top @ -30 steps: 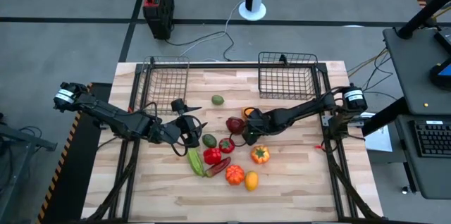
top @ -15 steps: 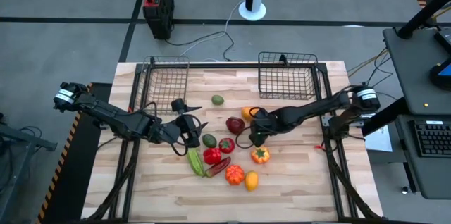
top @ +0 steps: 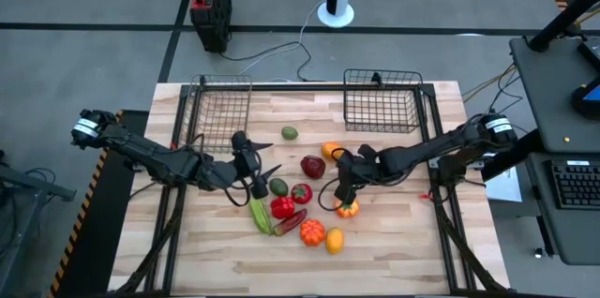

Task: Sort produce into baskets
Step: Put the garlic into the black wire basket

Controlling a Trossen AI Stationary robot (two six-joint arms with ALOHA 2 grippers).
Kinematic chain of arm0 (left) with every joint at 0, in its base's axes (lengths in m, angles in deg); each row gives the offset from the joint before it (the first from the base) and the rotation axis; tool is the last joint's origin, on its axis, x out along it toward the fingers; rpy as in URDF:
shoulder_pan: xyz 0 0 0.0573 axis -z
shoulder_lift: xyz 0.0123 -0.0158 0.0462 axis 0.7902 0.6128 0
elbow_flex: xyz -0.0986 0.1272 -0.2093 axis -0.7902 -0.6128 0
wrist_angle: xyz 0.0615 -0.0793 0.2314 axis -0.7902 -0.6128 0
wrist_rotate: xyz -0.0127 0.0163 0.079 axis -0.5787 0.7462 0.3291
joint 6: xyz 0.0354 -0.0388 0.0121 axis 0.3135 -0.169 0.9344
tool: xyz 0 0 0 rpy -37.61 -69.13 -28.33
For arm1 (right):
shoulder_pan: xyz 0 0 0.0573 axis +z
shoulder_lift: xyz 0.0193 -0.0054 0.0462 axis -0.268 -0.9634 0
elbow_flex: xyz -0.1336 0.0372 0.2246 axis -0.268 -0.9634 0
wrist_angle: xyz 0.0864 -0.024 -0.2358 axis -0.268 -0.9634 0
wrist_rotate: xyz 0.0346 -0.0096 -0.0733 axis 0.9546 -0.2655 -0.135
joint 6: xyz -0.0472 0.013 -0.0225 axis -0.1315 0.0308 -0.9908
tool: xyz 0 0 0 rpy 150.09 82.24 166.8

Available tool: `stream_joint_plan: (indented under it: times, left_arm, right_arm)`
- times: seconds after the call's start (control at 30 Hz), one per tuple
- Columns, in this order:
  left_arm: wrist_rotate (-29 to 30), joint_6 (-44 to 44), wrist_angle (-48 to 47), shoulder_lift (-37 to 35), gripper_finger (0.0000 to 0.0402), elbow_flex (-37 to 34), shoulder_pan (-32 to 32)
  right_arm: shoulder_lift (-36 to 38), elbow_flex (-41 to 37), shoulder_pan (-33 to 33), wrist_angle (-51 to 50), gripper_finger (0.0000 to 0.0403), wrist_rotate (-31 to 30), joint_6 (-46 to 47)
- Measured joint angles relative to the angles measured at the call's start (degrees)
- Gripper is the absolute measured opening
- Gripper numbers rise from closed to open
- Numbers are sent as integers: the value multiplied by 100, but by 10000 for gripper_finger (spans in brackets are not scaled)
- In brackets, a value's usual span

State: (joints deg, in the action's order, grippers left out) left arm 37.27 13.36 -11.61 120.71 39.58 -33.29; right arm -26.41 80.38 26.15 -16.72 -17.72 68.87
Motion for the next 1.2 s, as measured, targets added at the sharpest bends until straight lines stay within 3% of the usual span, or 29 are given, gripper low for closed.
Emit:
stream_joint_plan:
  times: [0.3, 0.47, 0.7, 0.87, 1.2]
  left_arm:
    - [-1006, -856, -9, 0, 284, 0, 7]
    - [-1055, -883, -108, 0, 284, 0, 4]
    - [-1055, -836, -137, 0, 284, 0, 4]
    - [-1053, -364, -139, 0, 284, 30, -24]
    - [-1053, 729, -138, 0, 284, 372, -454]
  right_arm:
    - [412, -415, 3, 1438, 166, 52, -1054]
    - [466, -828, 3, 2819, 166, 187, -1590]
    - [643, -917, -209, 3364, 165, 152, -1850]
    - [1227, -573, -748, 2738, 164, 147, -1849]
    - [1900, 443, -2714, -60, 166, -435, -1337]
